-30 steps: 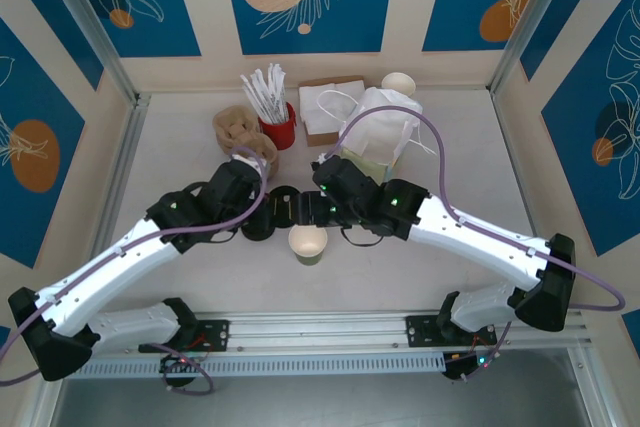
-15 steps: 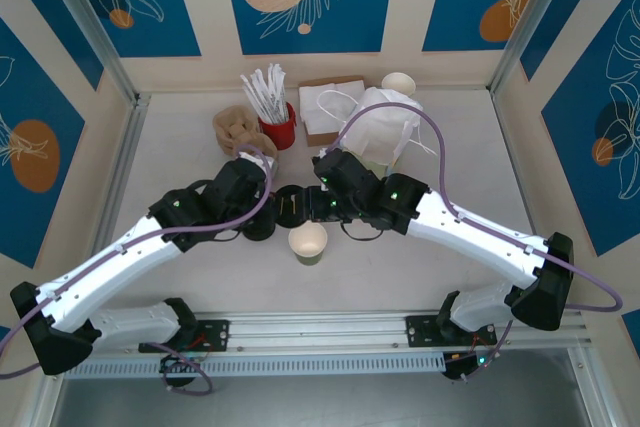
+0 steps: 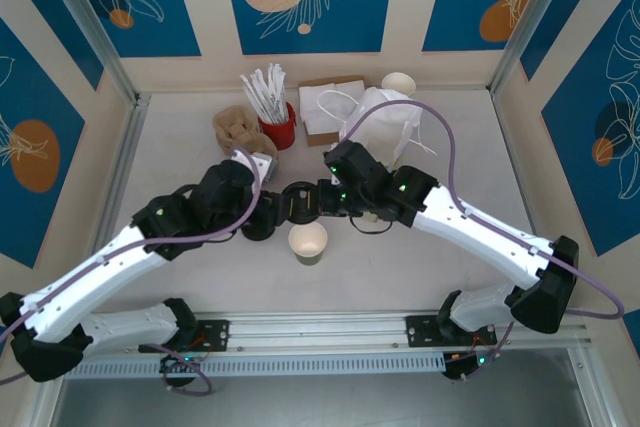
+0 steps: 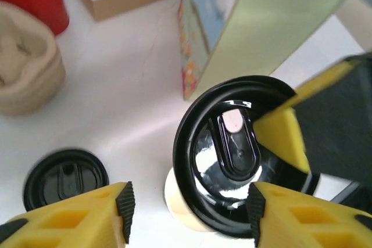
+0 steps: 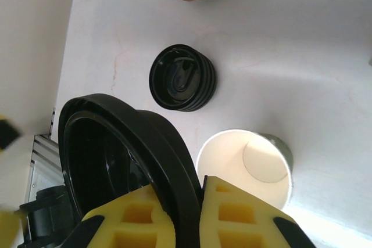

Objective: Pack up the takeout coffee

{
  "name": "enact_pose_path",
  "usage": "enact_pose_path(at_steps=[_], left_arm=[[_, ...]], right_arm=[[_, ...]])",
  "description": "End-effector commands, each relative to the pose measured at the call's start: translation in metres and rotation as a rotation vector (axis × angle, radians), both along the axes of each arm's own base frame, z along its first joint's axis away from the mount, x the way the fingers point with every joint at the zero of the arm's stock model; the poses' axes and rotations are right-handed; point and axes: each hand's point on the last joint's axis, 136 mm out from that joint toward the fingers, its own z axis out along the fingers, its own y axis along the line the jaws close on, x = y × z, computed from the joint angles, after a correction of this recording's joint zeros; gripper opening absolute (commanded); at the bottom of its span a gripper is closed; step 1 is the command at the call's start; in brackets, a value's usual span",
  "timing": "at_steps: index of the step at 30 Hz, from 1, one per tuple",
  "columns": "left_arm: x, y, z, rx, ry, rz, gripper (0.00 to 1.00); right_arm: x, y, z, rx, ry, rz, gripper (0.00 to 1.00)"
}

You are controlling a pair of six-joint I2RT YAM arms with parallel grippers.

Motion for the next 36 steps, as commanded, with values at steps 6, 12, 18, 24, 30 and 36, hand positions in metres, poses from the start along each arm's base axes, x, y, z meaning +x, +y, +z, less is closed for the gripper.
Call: enact_pose_path(at_steps=[6,12,18,24,30,36], left_arm=[[-0.020,-0.023,0.051,0.036,-0.380,-0.357,0.68],[-0.039,-0.047,0.056,0.087,-0.644,-0.607,0.67],[-0.089,-0.082,0.051,0.017,-0.844,-0.949,0.72],[-0.094,-0.106,0.028,0.153,-0.925,-1.045,0.73],[-0.092,-0.117,0.029,0.185,-0.970,-1.052,0.65],[-0.091,-0.121,0.034,0.195,-1.001,-1.048,0.57]], right_arm=[[-0.041,-0.040,0.027,0.081,0.231,0.058,0.00],[-0.073,-0.070,0.039,0.113,0.367,0.097,0.00],[-0.093,-0.090,0.051,0.261,0.506,0.148,0.00],[-0.098,-0.104,0.041,0.226,0.546,0.138,0.00],[-0.097,-0.106,0.031,0.208,0.577,0.125,0.00],[-0.096,-0.106,0.021,0.195,0.607,0.117,0.00]])
